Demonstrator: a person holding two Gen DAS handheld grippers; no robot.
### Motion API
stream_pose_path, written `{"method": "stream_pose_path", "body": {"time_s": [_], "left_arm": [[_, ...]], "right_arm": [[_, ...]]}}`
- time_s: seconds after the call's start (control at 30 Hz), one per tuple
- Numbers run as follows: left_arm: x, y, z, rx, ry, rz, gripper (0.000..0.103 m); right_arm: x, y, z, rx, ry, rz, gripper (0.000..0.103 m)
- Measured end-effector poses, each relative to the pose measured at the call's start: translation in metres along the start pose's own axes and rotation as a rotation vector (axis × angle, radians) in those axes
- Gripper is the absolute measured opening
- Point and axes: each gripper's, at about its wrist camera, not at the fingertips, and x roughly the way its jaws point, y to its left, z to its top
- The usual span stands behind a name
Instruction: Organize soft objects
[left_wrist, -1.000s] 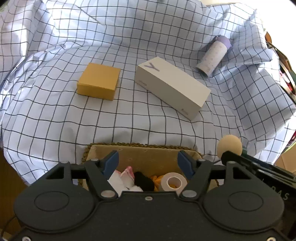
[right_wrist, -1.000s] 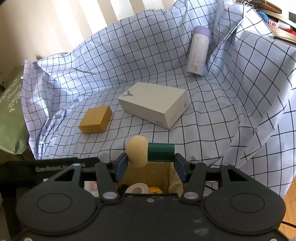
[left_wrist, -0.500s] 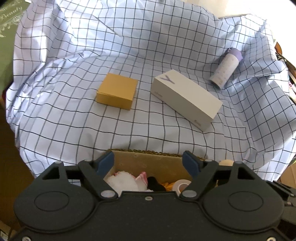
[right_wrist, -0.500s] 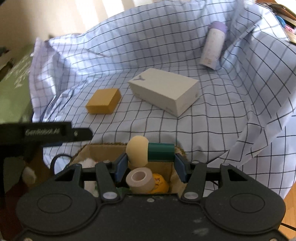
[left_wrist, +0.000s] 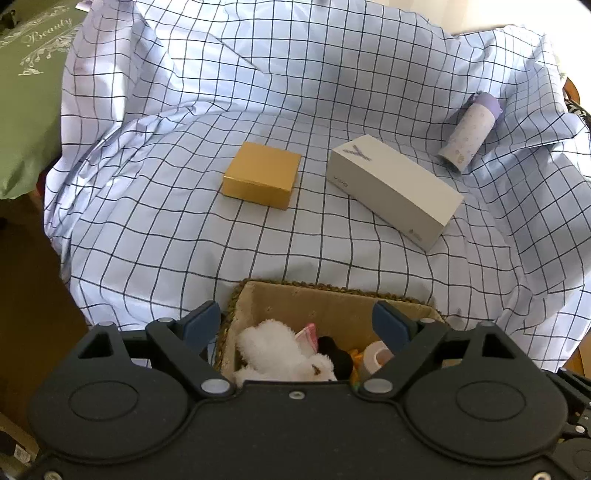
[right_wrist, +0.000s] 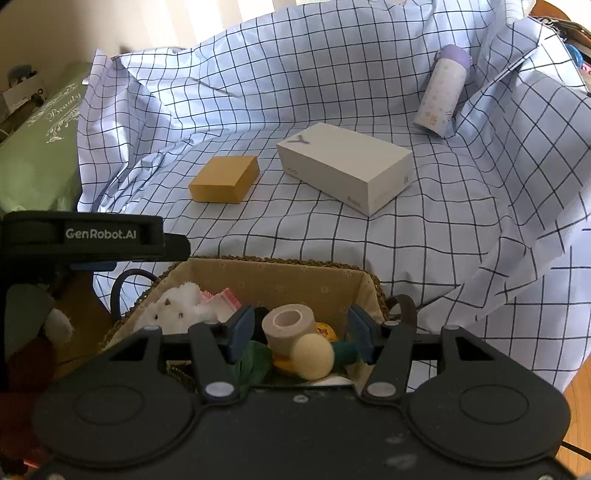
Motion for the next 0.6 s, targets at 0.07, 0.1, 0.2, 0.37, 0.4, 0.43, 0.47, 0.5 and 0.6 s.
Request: {"method": "stream_pose_path", "body": {"time_s": [0.07, 0.1, 0.2, 0.37, 0.4, 0.43, 0.47, 0.5, 0.6], "left_arm": [[-0.003, -0.001, -0.002, 0.002, -0.002, 0.005, 0.086], [-0.005, -0.001, -0.004, 0.003, -0.006, 0.005, 0.086], [-0.01, -0.003, -0.007, 0.007, -0.014, 0.011, 0.091], [-0.021, -0.006, -0.012, 0.016, -0.041, 0.031, 0.098], [-0.022, -0.007, -0.013, 0.018, -0.04, 0.038, 0.098], [-0.023, -0.007, -0.013, 0.019, -0.035, 0.045, 0.098], [-0.024, -0.008, -0.014, 0.021, -0.027, 0.054, 0.098], [-0.024, -0.008, -0.015, 0.022, -0.02, 0.062, 0.098], [-0.027, -0.009, -0.019, 0.024, -0.012, 0.073, 0.098]], "right_arm": [[-0.002, -0.001, -0.002, 0.004, -0.003, -0.005, 0.057], [-0.004, -0.001, -0.003, 0.005, -0.006, -0.009, 0.058], [-0.009, -0.001, -0.005, 0.007, -0.021, -0.029, 0.059], [-0.018, -0.003, -0.008, 0.022, -0.042, -0.061, 0.06], [-0.019, -0.004, -0.008, 0.026, -0.044, -0.066, 0.061], [-0.021, -0.004, -0.01, 0.031, -0.046, -0.071, 0.062], [-0.022, -0.005, -0.01, 0.036, -0.05, -0.076, 0.062], [-0.024, -0.006, -0.011, 0.039, -0.053, -0.08, 0.063], [-0.028, -0.007, -0.014, 0.047, -0.06, -0.09, 0.063]]}}
